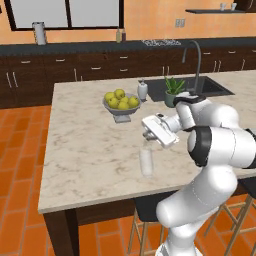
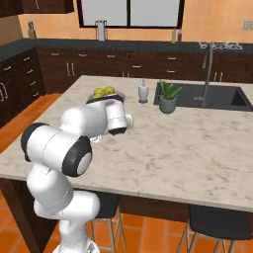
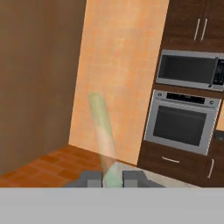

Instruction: Take a straw from the drawer in front and place it inside the glass cup on the dining counter.

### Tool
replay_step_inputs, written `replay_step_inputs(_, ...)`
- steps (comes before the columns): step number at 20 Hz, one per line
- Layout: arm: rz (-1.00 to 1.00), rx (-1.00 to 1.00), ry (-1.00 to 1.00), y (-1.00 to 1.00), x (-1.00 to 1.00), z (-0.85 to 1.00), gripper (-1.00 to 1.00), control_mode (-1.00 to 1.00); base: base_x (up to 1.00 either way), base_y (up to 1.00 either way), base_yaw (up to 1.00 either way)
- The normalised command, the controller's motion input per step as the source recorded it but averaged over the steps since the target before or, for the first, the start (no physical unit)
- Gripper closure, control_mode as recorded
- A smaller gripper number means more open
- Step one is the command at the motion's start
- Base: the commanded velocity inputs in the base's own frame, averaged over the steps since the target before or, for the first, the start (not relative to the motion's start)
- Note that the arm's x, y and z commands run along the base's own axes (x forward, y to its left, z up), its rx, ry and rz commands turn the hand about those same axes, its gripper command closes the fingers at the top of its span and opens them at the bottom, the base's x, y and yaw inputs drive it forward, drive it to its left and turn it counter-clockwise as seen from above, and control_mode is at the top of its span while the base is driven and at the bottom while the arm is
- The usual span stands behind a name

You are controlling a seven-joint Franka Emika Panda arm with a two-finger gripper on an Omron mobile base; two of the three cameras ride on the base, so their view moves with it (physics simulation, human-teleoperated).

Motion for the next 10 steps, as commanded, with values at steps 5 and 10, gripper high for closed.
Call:
replay_step_inputs(5, 0.0, 0.05, -0.06, 0.0, -0.79, 0.0, 1.0, -1.0, 0.0, 0.0, 0.0)
replay_step_inputs(10, 0.0, 0.04, 0.0, 0.0, -0.32, -0.04, 1.0, -1.0, 0.0, 0.0, 0.0)
